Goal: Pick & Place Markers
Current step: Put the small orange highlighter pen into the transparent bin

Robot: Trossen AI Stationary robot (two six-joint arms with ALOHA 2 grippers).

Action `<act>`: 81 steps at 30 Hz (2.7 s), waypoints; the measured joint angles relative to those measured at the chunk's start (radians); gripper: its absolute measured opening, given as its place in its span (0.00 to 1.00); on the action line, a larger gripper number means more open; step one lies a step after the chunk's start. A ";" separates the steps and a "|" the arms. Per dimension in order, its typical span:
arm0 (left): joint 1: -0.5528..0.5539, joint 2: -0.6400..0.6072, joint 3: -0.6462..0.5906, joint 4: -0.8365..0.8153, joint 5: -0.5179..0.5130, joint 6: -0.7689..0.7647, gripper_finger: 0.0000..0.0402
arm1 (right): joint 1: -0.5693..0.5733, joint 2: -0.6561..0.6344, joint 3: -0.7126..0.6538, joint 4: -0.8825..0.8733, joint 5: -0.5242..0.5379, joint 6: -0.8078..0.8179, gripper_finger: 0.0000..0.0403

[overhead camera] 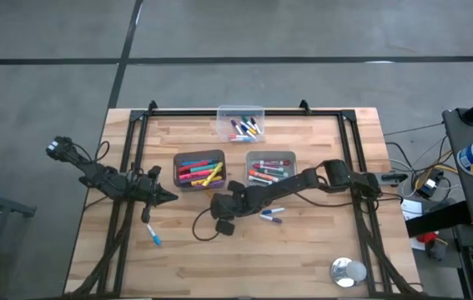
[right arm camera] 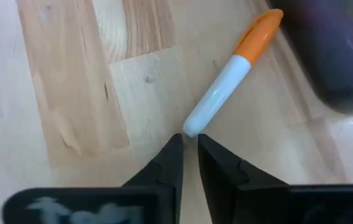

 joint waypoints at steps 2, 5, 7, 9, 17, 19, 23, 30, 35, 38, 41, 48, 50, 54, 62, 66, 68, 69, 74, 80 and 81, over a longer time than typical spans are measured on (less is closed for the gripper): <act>0.000 0.000 0.000 0.000 0.000 0.000 0.00 | 0.001 0.000 0.000 0.000 -0.013 0.031 0.09; 0.000 0.000 0.000 0.000 0.000 0.000 0.00 | 0.000 0.000 0.004 -0.002 -0.078 0.129 0.08; 0.000 0.000 0.000 0.000 0.000 0.000 0.00 | 0.002 0.000 0.005 -0.001 -0.110 0.191 0.09; 0.000 0.000 0.000 0.000 0.000 0.000 0.00 | 0.010 0.000 0.005 0.000 -0.117 0.245 0.12; 0.000 0.000 0.000 0.000 0.000 0.000 0.00 | 0.025 0.000 0.005 0.022 0.007 0.404 0.34; 0.000 0.000 0.000 0.000 0.000 0.000 0.00 | 0.025 0.002 0.004 0.035 0.037 0.390 0.37; 0.000 0.000 0.000 0.000 0.000 0.000 0.00 | 0.016 0.004 0.001 0.079 0.093 0.378 0.39; 0.000 0.000 0.000 0.000 0.000 0.000 0.00 | 0.010 0.004 -0.005 0.089 0.146 0.374 0.37; 0.000 0.000 0.000 0.000 0.000 0.000 0.00 | 0.007 0.036 -0.006 0.096 0.146 0.356 0.34; 0.000 0.000 0.000 0.000 0.000 0.000 0.00 | 0.008 0.061 -0.002 0.100 0.143 0.356 0.32; 0.000 0.000 0.000 0.000 0.000 0.000 0.00 | 0.016 0.068 -0.002 0.099 0.151 0.356 0.30; 0.000 0.000 0.000 0.000 0.000 0.000 0.00 | 0.026 0.066 0.011 0.094 0.159 0.309 0.14; 0.000 0.000 0.000 0.000 0.000 0.000 0.00 | 0.026 0.065 0.011 0.095 0.155 0.309 0.09; 0.000 0.000 0.000 0.000 0.000 -0.002 0.00 | 0.028 0.066 0.022 0.098 0.139 0.281 0.05; 0.000 0.000 0.000 0.000 0.000 -0.018 0.00 | 0.058 0.075 0.140 0.052 0.056 0.212 0.06; 0.000 0.000 0.000 0.000 0.000 -0.082 0.00 | 0.059 0.071 0.253 -0.059 0.069 0.179 0.06; 0.000 0.000 0.000 0.000 0.000 -0.085 0.00 | 0.053 0.071 0.302 -0.136 0.095 0.160 0.06; 0.000 0.000 0.000 0.000 0.000 -0.085 0.00 | 0.051 0.071 0.325 -0.174 0.116 0.150 0.06; 0.000 0.000 0.000 0.000 0.000 -0.085 0.00 | 0.045 0.069 0.423 -0.326 0.175 0.131 0.06; 0.000 0.000 0.000 0.000 0.000 -0.086 0.00 | 0.008 0.069 0.477 -0.421 0.224 0.104 0.06; 0.000 0.000 0.000 0.000 0.000 -0.086 0.00 | 0.002 0.069 0.483 -0.438 0.224 0.104 0.06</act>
